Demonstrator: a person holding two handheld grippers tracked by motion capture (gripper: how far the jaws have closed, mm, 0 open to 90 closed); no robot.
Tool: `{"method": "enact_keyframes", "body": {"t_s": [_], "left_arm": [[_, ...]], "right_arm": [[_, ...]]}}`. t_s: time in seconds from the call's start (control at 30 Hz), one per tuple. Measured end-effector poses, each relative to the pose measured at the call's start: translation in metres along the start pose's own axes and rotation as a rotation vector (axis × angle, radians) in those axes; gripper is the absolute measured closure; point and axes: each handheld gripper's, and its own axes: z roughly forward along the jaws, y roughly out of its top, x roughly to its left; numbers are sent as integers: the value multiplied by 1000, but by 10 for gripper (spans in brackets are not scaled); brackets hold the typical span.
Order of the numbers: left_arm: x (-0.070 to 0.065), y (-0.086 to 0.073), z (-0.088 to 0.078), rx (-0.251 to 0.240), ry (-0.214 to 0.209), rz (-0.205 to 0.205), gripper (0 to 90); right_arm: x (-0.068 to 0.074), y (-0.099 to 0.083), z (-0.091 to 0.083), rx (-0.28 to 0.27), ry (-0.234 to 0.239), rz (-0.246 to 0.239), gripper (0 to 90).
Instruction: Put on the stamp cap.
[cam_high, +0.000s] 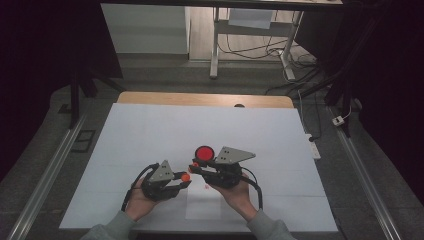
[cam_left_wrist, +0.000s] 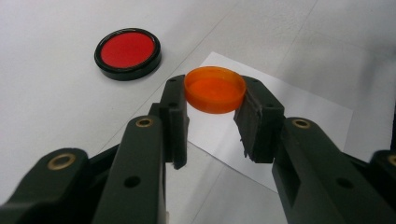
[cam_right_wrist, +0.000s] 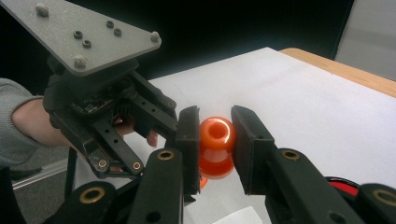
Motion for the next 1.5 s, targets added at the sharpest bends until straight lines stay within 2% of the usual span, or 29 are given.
{"method": "enact_keyframes", "body": {"t_s": [0.63, 1.13, 1.5], "left_arm": [[-1, 1, 1, 1, 1, 7, 648], [0, 1, 0, -2, 2, 3, 648], [0, 1, 0, -2, 2, 5, 647]], "right_arm": [[2, 0, 8, 11, 7, 8, 724], [7, -8, 19, 57, 32, 12, 724], [7, -9, 20, 62, 33, 12, 724]]}}
